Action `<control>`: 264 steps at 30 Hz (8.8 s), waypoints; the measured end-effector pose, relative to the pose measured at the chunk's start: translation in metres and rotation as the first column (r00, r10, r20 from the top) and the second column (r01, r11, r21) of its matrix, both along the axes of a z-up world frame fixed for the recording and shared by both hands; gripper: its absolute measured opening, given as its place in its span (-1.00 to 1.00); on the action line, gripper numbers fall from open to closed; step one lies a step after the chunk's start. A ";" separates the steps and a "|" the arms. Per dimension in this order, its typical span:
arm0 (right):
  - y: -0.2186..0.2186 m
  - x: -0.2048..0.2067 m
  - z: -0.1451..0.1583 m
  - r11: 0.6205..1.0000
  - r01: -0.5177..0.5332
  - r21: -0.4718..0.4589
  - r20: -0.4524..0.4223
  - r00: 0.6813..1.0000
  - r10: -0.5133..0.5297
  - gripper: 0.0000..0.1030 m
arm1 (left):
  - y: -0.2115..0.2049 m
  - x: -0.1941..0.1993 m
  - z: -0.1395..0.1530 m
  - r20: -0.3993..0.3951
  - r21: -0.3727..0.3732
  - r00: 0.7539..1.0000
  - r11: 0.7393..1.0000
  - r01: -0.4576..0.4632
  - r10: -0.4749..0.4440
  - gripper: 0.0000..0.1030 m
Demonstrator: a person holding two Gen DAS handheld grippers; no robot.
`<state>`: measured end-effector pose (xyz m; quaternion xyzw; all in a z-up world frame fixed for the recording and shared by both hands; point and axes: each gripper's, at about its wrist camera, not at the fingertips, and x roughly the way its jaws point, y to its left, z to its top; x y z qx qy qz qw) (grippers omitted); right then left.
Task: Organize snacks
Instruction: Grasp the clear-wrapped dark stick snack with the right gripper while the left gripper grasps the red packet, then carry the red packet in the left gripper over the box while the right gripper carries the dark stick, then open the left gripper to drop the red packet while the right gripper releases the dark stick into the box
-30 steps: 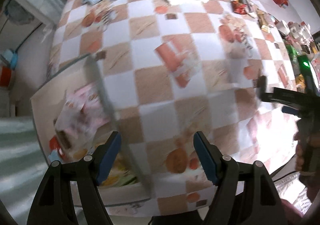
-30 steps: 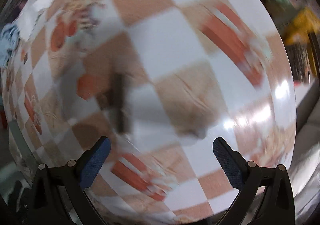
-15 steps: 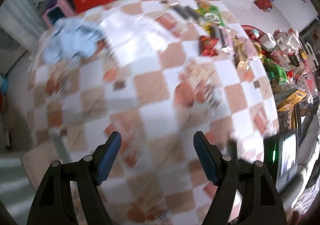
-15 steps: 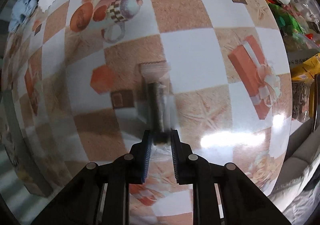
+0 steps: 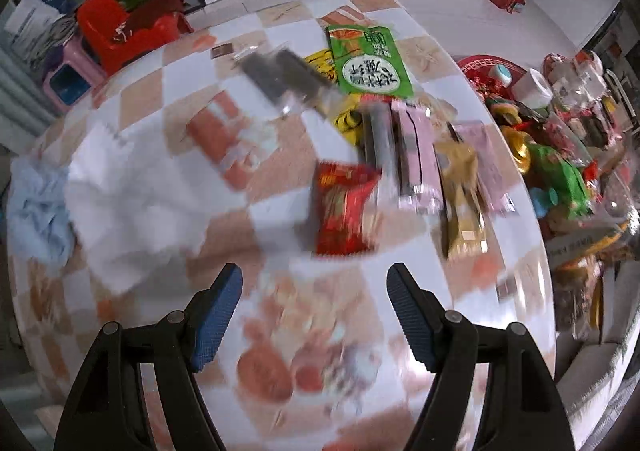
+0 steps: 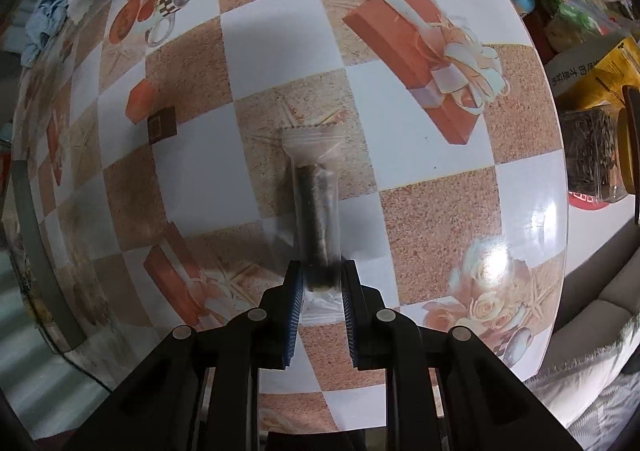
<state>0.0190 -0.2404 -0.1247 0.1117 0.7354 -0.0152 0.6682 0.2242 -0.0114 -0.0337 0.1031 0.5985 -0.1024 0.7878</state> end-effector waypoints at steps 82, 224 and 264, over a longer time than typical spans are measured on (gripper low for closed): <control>0.025 -0.020 -0.013 0.932 -0.253 -0.259 -0.079 0.967 0.241 -0.57 | 0.171 -0.250 -0.051 -0.296 0.111 0.955 0.994 0.007 0.026 -0.40; 0.188 -0.005 0.109 0.823 -0.552 0.136 0.126 0.833 0.538 -0.66 | 0.411 -0.291 0.055 -0.084 -0.009 0.815 0.817 -0.577 0.574 -0.42; 0.295 -0.006 0.090 0.770 -0.630 0.106 0.098 0.777 0.622 0.53 | 0.442 -0.308 0.027 -0.168 0.021 0.755 0.768 -0.640 0.634 0.73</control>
